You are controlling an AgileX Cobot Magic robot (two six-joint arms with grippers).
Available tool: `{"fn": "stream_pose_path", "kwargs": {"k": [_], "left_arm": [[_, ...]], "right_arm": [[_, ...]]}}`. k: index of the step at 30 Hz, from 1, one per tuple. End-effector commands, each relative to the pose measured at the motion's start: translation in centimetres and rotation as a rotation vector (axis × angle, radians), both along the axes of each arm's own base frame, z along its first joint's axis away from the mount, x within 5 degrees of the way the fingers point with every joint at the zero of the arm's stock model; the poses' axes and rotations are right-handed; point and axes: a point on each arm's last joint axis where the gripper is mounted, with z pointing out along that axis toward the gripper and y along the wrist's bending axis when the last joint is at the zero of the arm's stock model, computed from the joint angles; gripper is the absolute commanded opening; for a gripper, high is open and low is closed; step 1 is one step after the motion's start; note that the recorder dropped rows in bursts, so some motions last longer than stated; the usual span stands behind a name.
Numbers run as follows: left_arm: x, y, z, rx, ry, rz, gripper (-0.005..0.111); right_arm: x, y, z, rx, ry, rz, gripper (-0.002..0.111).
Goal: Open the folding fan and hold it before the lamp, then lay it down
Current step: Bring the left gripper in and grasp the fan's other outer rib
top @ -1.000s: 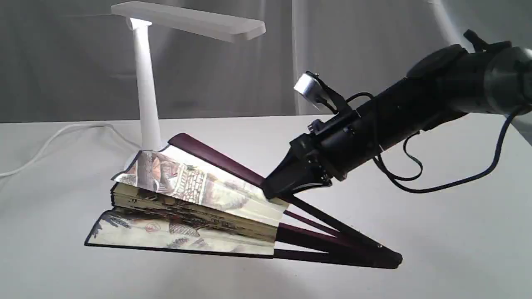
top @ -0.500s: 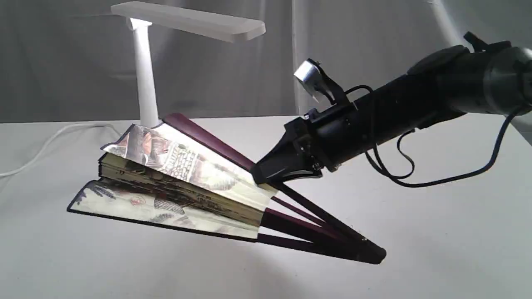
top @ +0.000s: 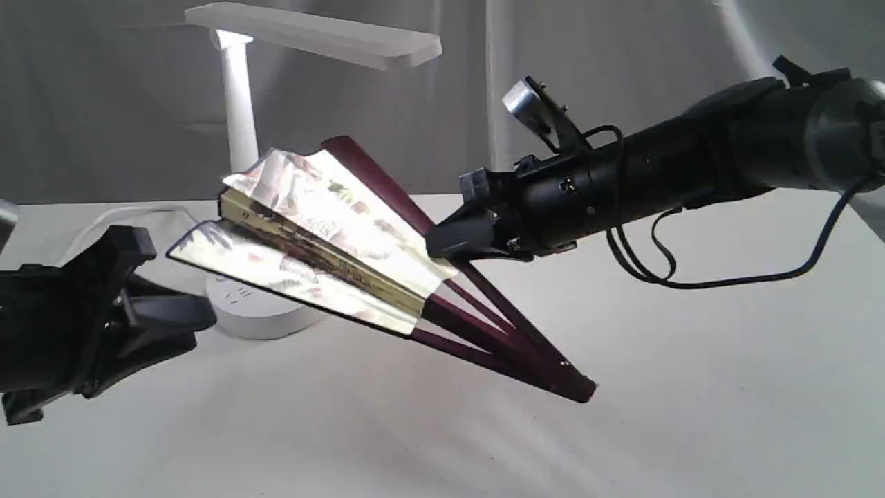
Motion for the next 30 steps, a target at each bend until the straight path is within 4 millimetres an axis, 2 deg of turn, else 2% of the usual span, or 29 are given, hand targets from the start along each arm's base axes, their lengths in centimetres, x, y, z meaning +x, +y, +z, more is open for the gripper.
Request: {"fn": "stream_pose_path", "kwargs": {"k": [1,2,3,5,10,14,19,24,30], "left_arm": [[1.4,-0.2,-0.8,-0.097,0.012,0.066,0.065],[1.7,-0.3,-1.2,-0.123,0.023,0.074,0.075],[1.9,-0.4,-1.6,-0.112,0.012,0.05,0.079],[2.1,-0.7,-2.2,-0.087,-0.012,-0.018,0.077],[2.9,-0.9,-3.3,-0.102,0.031,-0.027,0.059],[3.8,-1.0,-3.5,-0.114,0.032,-0.039,0.059],[4.5,-1.6,-2.2,-0.166,-0.016,-0.096,0.059],[5.0,-0.8,-2.7,-0.079,-0.006,-0.008,0.059],[5.1,-0.7,-2.6,-0.076,-0.009,-0.005,0.059]], "right_arm": [[0.3,0.0,0.7,0.048,0.003,-0.057,0.0],[0.4,0.0,0.7,0.044,-0.001,-0.066,0.0],[0.5,0.0,0.7,0.041,-0.004,-0.072,0.0],[0.5,-0.1,0.7,0.036,-0.006,-0.082,0.0],[0.3,0.2,0.5,0.017,0.008,-0.07,0.0],[-0.1,0.8,0.4,0.009,0.045,-0.053,0.0],[-0.6,1.3,0.0,-0.024,0.097,-0.055,0.0],[-1.2,1.5,0.2,-0.001,0.133,-0.001,0.0],[-1.5,1.8,0.6,0.059,0.167,0.03,0.0]]}}
